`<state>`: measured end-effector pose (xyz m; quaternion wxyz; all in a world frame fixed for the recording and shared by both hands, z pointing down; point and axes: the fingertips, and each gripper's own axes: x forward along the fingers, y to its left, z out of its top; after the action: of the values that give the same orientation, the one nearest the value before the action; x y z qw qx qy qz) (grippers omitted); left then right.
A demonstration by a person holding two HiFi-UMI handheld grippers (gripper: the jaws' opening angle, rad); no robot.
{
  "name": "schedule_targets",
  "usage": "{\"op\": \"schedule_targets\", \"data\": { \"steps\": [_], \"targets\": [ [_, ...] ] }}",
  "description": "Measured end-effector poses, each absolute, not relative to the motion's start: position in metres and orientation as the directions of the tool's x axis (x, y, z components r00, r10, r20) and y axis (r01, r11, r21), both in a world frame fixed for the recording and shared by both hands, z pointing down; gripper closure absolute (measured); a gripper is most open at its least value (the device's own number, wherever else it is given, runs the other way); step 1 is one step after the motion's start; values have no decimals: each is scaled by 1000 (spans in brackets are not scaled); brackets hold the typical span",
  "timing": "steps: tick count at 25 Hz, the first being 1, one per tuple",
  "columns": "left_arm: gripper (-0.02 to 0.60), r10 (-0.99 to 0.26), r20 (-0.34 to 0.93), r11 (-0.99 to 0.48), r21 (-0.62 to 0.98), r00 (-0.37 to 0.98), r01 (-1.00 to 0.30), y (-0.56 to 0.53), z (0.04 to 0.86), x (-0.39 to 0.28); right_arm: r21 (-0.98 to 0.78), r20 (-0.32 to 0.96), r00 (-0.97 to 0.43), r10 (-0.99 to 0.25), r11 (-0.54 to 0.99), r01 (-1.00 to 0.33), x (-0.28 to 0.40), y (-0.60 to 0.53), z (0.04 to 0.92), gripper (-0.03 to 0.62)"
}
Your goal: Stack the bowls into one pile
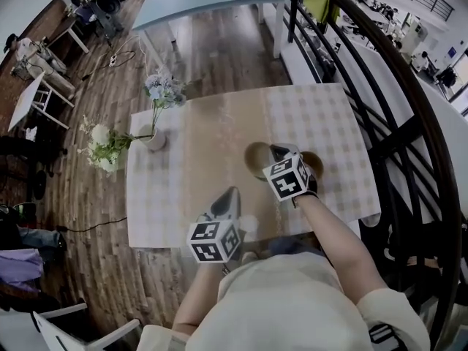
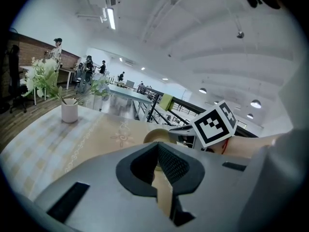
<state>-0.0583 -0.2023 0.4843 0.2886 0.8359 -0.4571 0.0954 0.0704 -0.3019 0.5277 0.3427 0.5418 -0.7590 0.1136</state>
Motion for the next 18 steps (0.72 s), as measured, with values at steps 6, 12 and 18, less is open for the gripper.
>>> {"op": "schedule_targets", "data": {
  "steps": [6, 12, 18],
  "targets": [
    [578, -729, 444, -367, 388, 520, -846, -207, 491, -47, 169, 666, -225, -711, 437, -883, 78, -304, 544, 589],
    [578, -753, 454, -316, 385, 477, -867, -209, 499, -42, 152, 689, -256, -678, 481, -863, 82, -309, 560, 589],
    [578, -768, 464, -276, 381, 441, -882, -214, 505, -38, 151, 709, -267, -653, 510, -847, 88, -314, 570, 588]
  ]
}}
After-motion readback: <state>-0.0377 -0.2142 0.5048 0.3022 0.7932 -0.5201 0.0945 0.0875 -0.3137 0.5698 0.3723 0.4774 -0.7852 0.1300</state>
